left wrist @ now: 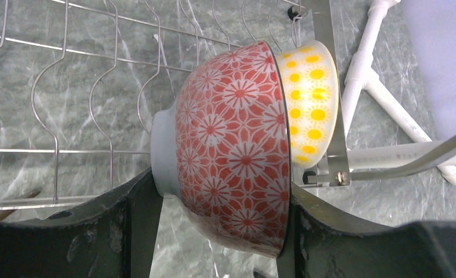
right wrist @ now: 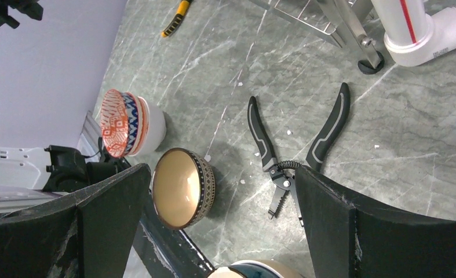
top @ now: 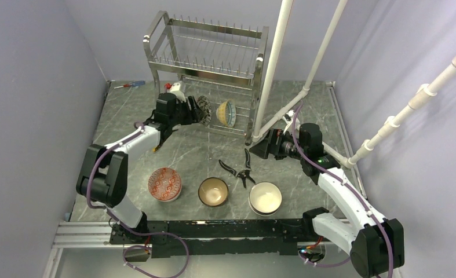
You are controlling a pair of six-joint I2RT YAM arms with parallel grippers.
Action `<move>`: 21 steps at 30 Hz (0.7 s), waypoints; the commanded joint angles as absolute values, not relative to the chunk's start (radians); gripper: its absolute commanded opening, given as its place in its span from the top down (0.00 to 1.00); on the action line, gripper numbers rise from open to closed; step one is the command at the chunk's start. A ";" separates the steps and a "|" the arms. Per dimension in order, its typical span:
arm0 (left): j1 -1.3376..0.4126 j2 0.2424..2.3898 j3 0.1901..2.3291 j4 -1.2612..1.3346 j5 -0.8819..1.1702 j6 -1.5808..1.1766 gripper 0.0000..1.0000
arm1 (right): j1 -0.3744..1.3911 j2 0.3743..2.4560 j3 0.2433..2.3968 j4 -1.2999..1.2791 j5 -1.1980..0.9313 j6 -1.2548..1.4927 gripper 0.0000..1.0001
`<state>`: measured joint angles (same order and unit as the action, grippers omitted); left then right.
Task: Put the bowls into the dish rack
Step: Place the bowl in the dish rack.
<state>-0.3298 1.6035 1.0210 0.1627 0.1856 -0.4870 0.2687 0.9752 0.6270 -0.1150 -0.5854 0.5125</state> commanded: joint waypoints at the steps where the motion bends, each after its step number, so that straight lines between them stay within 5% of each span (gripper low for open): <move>1: -0.327 1.634 1.049 0.343 0.188 -0.471 0.60 | 0.264 0.949 0.622 -0.104 -0.602 0.497 0.00; 21: -0.327 1.804 1.173 0.339 0.149 -0.373 0.60 | 0.264 0.971 0.585 -0.080 -0.642 0.517 0.00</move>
<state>-0.3294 1.7969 1.1065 0.2440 0.1585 -0.4057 0.2684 0.9733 0.5842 -0.1192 -0.6304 0.5171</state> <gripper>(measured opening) 0.647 0.994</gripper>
